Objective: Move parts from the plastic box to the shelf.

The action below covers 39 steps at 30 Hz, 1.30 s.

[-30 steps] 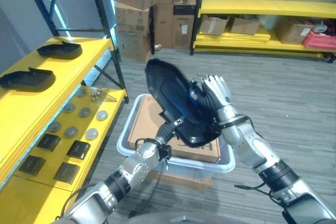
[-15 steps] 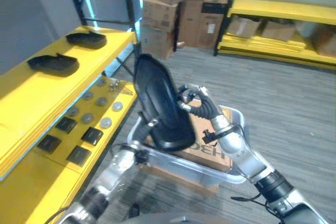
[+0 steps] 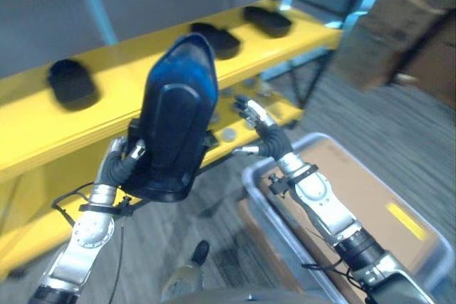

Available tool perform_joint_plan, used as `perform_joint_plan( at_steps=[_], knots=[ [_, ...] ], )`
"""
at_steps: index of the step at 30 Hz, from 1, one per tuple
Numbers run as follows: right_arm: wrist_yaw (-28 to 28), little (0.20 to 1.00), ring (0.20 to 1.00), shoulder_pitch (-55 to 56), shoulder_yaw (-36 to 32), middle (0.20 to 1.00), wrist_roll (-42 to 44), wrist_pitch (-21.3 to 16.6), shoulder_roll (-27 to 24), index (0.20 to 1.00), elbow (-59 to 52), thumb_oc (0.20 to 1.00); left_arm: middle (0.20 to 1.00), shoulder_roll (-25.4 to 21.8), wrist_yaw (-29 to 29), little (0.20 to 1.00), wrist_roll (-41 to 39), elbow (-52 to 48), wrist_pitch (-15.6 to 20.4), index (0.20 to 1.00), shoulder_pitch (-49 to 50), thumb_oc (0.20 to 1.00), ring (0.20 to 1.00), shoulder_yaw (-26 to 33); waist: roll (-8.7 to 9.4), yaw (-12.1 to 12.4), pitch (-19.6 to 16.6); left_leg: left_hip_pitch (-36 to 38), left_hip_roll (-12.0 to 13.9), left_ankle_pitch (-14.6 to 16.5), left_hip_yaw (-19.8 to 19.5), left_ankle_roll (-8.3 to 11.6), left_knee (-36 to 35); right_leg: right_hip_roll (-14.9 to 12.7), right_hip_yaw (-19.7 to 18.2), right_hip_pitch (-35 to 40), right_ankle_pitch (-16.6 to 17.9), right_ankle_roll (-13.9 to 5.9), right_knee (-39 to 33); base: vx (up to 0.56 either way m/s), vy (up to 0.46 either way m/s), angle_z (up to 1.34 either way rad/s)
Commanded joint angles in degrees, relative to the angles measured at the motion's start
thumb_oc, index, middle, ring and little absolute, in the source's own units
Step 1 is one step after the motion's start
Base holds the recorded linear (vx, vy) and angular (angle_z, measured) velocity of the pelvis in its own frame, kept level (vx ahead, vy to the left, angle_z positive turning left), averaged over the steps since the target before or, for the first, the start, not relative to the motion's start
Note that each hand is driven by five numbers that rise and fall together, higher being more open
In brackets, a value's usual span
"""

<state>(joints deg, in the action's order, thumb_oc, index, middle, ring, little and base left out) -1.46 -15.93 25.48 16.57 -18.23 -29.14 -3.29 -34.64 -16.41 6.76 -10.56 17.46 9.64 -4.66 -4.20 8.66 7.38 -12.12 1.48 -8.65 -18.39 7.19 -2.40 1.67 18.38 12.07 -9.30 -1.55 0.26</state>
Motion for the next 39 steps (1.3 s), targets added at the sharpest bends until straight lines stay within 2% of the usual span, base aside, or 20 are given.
perform_joint_plan(
  at_steps=[1,2,4,7,12,13,16,18,19,20,22,23,24,25,31,33,34,35,36,39],
  knots=[
    [0.74,1.0,1.0,-0.27,-2.88,1.0,2.96,-3.38,1.26,1.0,-5.32,1.0,0.2,-2.56,-2.78,0.2,1.9,-1.09,4.32,0.2,-4.92,0.2,0.2,3.28,5.21,-3.89,-1.36,2.88,4.14,7.57,14.01,-1.58,4.37,-6.34,-1.01,-7.27,1.95,-1.78,-0.79,0.07,0.098,1.06],
    [0.74,1.0,1.0,0.7,-3.41,1.0,3.12,-3.51,1.04,1.0,-5.6,1.0,0.2,-2.61,-2.89,0.2,2.01,-1.1,4.56,0.2,-4.71,0.2,0.2,3.68,4.91,-3.96,-1.47,3.01,5.33,7.6,17.65,-1.39,3.75,-6.96,0.62,-6.63,1.78,-1.93,-1.06,0.07,0.072,0.85],
    [1.13,1.0,1.0,2.55,-4.22,1.0,3.47,-3.22,0.97,1.0,-6.34,1.0,0.2,-2.56,-2.66,0.2,2.03,-1.21,4.46,0.2,-3.5,0.2,0.2,4.52,4.24,-3.75,-2.14,3.81,6.0,6.25,20.15,-1.16,2.01,-7.65,2.68,-5.43,2.16,-2.24,-2.01,0.16,0.154,0.9],
    [1.66,1.0,1.0,3.64,-4.57,1.0,4.42,-2.95,1.68,1.0,-6.86,1.0,0.2,-2.09,-3.41,0.2,2.26,-1.25,4.46,0.2,-2.39,0.2,0.2,5.71,4.18,-3.28,-2.75,4.3,5.0,6.12,19.55,-1.36,0.89,-8.74,3.57,-4.44,2.3,-2.68,-2.75,0.17,0.182,0.72],
    [0.54,1.0,1.0,1.78,-5.08,1.0,5.78,-3.75,5.81,1.0,-6.32,1.0,0.2,-1.44,-6.73,0.2,3.26,-2.79,4.93,0.2,-3.71,0.2,0.2,7.89,5.58,-2.32,-3.86,4.57,-0.09,10.01,19.83,-5.01,3.56,-14.97,1.95,-4.22,4.64,-5.84,-1.65,0.2,0.319,0.24],
    [0.54,1.0,1.0,1.73,-5.1,1.0,5.77,-3.77,5.85,1.0,-6.29,1.0,0.2,-1.48,-6.75,0.2,3.26,-2.74,4.95,0.2,-3.78,0.2,0.2,7.86,5.66,-2.28,-3.84,4.54,-0.19,10.06,19.89,-5.08,3.63,-15.09,1.9,-4.27,4.62,-5.92,-1.58,0.14,0.23,-0.07],
    [-0.17,1.0,1.0,1.14,-4.87,1.0,5.59,-3.75,7.51,1.0,-6.33,1.0,0.2,-0.99,-8.51,0.2,2.04,-3.01,6.23,0.2,-7.1,0.2,0.2,7.0,5.97,-3.13,-4.06,5.75,-3.05,11.3,20.16,-7.14,3.24,-19.8,0.09,-6.06,9.4,-7.46,2.79,0.14,0.272,-0.16],
    [-0.76,1.0,1.0,1.69,-5.46,1.0,5.03,-4.06,7.86,1.0,-6.74,1.0,0.2,-0.85,-9.09,0.2,1.25,-3.39,6.59,0.2,-9.73,0.2,0.2,5.74,6.17,-4.46,-3.25,5.88,-4.48,11.62,20.07,-8.28,3.26,-20.76,-3.41,-7.91,14.07,-7.96,6.62,0.09,0.221,-0.02],
    [-0.6,1.0,1.0,2.27,-5.65,1.0,5.26,-4.32,7.84,1.0,-7.08,1.0,0.2,-0.84,-9.14,0.2,1.21,-3.14,6.9,0.2,-11.14,0.2,0.2,4.7,5.92,-5.41,-3.07,6.01,-4.81,11.55,19.6,-8.73,3.17,-18.83,-7.38,-9.46,13.86,-7.52,8.04,0.13,0.168,0.11],
    [-0.37,1.0,1.0,4.36,-6.64,1.0,5.72,-4.8,7.61,1.0,-7.72,1.0,0.2,-0.69,-8.78,0.2,0.97,-2.97,7.23,0.2,-12.7,0.2,0.2,3.39,5.45,-6.66,-3.09,6.54,-5.0,11.48,18.84,-9.12,2.73,-15.15,-12.74,-10.82,11.49,-6.84,8.7,0.18,0.146,0.24],
    [-0.36,1.0,1.0,7.14,-8.28,1.0,5.65,-5.03,6.86,1.0,-9.47,1.0,0.2,-0.34,-7.87,0.2,0.16,-2.41,7.49,0.2,-14.18,0.2,0.2,1.6,4.67,-7.65,-3.07,7.39,-5.11,11.16,17.45,-9.52,1.65,-9.08,-19.71,-12.97,6.51,-6.58,9.15,0.23,0.15,0.67],
    [-0.02,1.0,1.0,10.39,-9.9,1.0,5.66,-5.44,5.91,1.0,-10.93,1.0,0.2,0.56,-6.61,0.2,-0.88,-1.83,7.75,0.2,-15.61,0.2,0.2,-0.25,4.12,-9.11,-2.97,8.02,-5.73,10.43,15.03,-9.8,0.31,-3.23,-25.13,-14.92,3.65,-5.14,8.78,0.18,0.118,0.79],
    [0.02,1.0,1.0,10.71,-10.11,1.0,5.68,-5.36,5.79,1.0,-11.17,1.0,0.2,0.66,-6.57,0.2,-0.92,-1.73,7.78,0.2,-15.7,0.2,0.2,-0.48,4.02,-9.04,-2.94,8.39,-5.68,10.42,14.88,-9.76,-0.04,-3.17,-25.03,-14.89,3.28,-5.03,9.2,0.19,0.094,0.66],
    [0.11,1.0,1.0,13.62,-11.65,1.0,5.68,-5.69,5.13,1.0,-12.25,1.0,0.2,1.59,-5.52,0.2,-1.56,-1.07,7.73,0.2,-16.94,0.2,0.2,-2.22,4.05,-10.51,-2.56,9.19,-6.7,10.12,12.25,-9.85,-0.64,0.84,-29.16,-16.01,3.27,-3.84,8.99,0.12,0.002,0.69],
    [0.15,1.0,1.0,16.15,-13.39,1.0,6.12,-5.55,4.54,1.0,-12.88,1.0,0.2,3.01,-3.88,0.2,-3.41,-2.16,8.02,0.2,-16.36,0.2,0.2,-3.21,4.24,-11.6,-2.44,10.25,-8.37,10.6,8.6,-9.66,-0.42,0.98,-29.14,-13.89,3.96,-2.58,5.31,0.04,-0.056,0.86],
    [0.03,1.0,1.0,15.71,-13.26,1.0,7.08,-5.24,4.12,1.0,-11.56,1.0,0.2,4.52,-3.58,0.2,-6.86,-3.66,8.4,0.2,-14.29,0.2,0.2,-2.11,3.6,-11.21,-1.01,6.62,-10.88,14.21,9.6,-7.46,10.78,-0.1,-29.66,-13.08,4.78,-2.38,3.71,-0.01,0.025,0.24],
    [-0.47,1.0,1.0,14.76,-13.45,1.0,6.27,-4.59,2.66,1.0,-9.99,1.0,0.2,5.45,-2.76,0.2,-8.48,-2.17,8.37,0.2,-14.5,0.2,0.2,-3.07,3.63,-11.59,0.33,1.67,-9.73,13.66,13.19,-4.21,19.29,-1.89,-28.61,-11.18,4.65,-1.97,2.8,-0.02,0.115,0.51],
    [-0.92,1.0,1.0,14.34,-13.75,1.0,5.73,-4.45,2.08,1.0,-9.85,1.0,0.2,5.53,-2.43,0.2,-8.79,-1.71,8.33,0.2,-14.69,0.2,0.2,-3.3,3.48,-11.83,0.68,0.31,-7.97,13.74,14.93,-3.7,21.49,-2.66,-27.93,-10.68,4.59,-1.88,2.56,-0.02,0.109,0.75],
    [-0.92,1.0,1.0,14.34,-13.75,1.0,5.73,-4.45,2.08,1.0,-9.85,1.0,0.2,5.53,-2.43,0.2,-8.79,-1.71,8.33,0.2,-14.69,0.2,0.2,-3.3,3.48,-11.83,0.68,0.31,-7.97,13.74,14.93,-3.7,21.49,-2.66,-27.93,-10.68,4.59,-1.88,2.56,0.03,0.088,0.81],
    [-1.0,1.0,1.0,15.33,-15.2,1.0,6.13,-4.74,1.62,1.0,-10.85,1.0,0.2,4.52,-2.55,0.2,-8.68,-0.37,7.83,0.2,-14.01,0.2,0.2,-2.77,4.08,-11.92,0.03,-1.14,-1.98,14.29,15.96,-3.33,20.53,-5.81,-26.43,-9.0,4.45,-2.71,-0.15,0.11,0.151,0.34]
  ],
)
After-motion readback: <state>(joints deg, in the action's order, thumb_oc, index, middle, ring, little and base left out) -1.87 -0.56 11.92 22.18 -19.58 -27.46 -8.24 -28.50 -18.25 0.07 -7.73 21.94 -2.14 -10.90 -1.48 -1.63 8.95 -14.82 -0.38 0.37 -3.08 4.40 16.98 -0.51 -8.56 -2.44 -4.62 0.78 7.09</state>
